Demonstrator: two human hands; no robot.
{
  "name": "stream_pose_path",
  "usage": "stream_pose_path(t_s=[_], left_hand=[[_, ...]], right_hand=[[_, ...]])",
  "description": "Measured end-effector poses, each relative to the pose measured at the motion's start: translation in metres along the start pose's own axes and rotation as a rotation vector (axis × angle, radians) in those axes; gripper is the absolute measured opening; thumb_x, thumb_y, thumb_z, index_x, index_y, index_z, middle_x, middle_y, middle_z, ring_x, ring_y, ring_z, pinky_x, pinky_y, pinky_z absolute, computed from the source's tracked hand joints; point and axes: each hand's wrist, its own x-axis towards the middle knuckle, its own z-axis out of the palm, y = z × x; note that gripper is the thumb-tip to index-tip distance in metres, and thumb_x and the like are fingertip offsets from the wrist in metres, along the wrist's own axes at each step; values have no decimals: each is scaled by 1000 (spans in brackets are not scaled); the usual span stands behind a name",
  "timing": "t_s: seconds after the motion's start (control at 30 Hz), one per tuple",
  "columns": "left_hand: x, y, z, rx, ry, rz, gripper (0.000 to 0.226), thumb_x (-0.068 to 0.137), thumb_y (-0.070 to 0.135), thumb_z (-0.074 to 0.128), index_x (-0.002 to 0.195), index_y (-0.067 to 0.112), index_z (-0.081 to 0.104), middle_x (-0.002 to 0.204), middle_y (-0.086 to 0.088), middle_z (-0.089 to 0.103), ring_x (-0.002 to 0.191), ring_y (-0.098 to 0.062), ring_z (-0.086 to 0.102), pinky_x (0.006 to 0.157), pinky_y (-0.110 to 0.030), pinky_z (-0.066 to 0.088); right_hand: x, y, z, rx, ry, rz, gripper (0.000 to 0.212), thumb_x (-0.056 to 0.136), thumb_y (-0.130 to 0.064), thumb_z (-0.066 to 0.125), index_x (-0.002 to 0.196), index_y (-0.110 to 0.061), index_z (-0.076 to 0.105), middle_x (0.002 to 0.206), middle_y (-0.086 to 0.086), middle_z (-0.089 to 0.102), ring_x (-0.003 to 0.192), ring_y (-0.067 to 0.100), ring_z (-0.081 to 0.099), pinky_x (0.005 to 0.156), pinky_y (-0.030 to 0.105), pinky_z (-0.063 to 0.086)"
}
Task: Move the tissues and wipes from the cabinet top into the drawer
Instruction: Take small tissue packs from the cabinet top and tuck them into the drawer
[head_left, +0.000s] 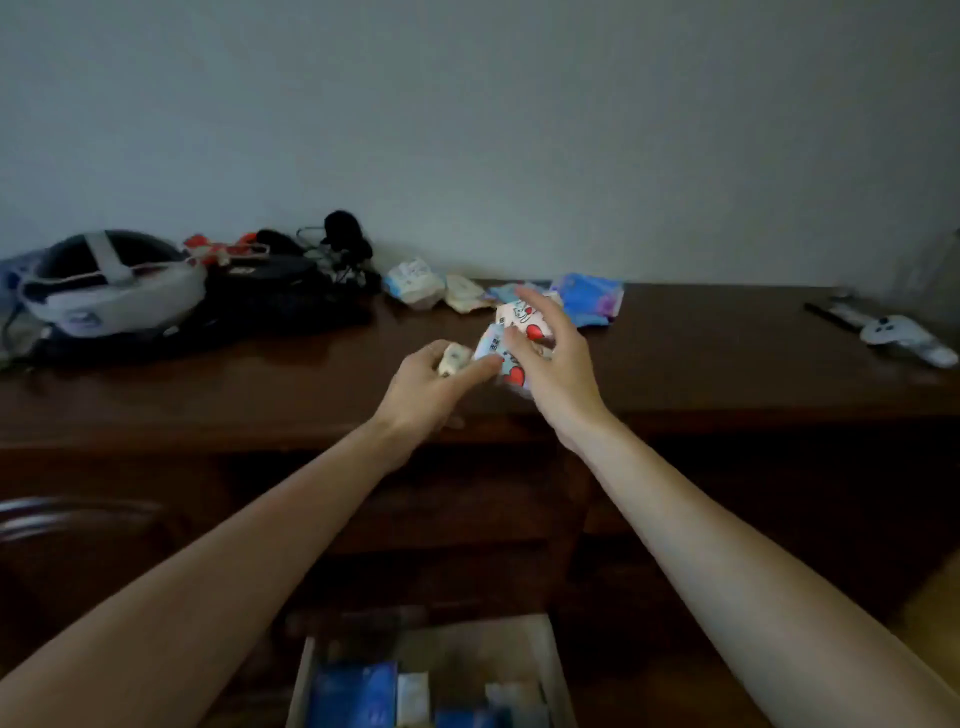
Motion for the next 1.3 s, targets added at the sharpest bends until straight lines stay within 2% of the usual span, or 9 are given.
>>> stream_pose_path(t_s=[0.27,0.4,0.47,0.53,0.7,0.87,1.07,1.2,1.3], left_hand=[[-184,-156,0,-272,123,-372,21,85,21,77,100,12,65,85,-11,77,71,-16,73,57,-30,59],[-219,-228,1,-211,242,-540,12,86,14,75,89,19,64,75,9,75,60,-3,70,48,-24,53],[-224,-252,-5,-204,299,-598,21,86,15,73,82,29,59,64,16,71,58,-9,70,53,-30,53],[-228,-274,-14,-282,336,-689,16,87,14,71,85,24,60,61,0,72,59,-22,70,57,-34,55],[-229,-320,-22,-571,497,-862,15,88,9,69,103,8,64,95,-16,75,86,-31,75,73,-42,60],[-231,-360,4,-395,447,-911,41,83,26,78,117,9,62,105,-15,72,93,-29,72,78,-41,59],[-219,-395,26,-238,421,-880,56,79,44,82,119,14,56,94,-4,70,66,-7,71,54,-23,56],[-215,-413,33,-215,395,-907,50,79,43,82,115,15,61,97,-5,73,81,-16,75,72,-42,64],[-214,-422,37,-152,404,-875,38,81,41,81,109,20,65,93,3,74,78,-8,74,63,-26,60]], right_hand=[[-236,86,43,33,-100,136,32,105,-26,56,136,-31,59,141,-6,51,126,11,58,91,33,59],[-289,143,54,-150,-265,355,50,101,-9,56,138,-43,53,148,-17,40,124,-6,49,94,22,55],[-298,167,51,-144,-327,569,58,99,-3,55,140,-44,52,152,-15,37,130,4,46,100,32,55],[-307,193,48,-153,-363,690,53,101,-2,52,140,-38,53,147,-6,51,126,12,56,98,34,56],[-327,251,48,-205,-404,847,37,101,-26,64,136,-23,53,112,1,73,87,10,75,78,33,62],[-321,295,57,-370,-337,792,39,93,-49,70,94,-10,73,75,1,76,68,16,74,57,24,58],[-282,353,72,-697,-478,738,55,92,-74,50,87,-21,67,83,1,69,77,18,67,73,39,57],[-270,389,78,-658,-509,831,42,96,-61,55,110,-23,64,102,4,71,91,21,69,85,44,59],[-274,408,76,-640,-504,865,39,98,-50,60,126,-24,59,109,-1,69,93,15,67,81,36,59]])
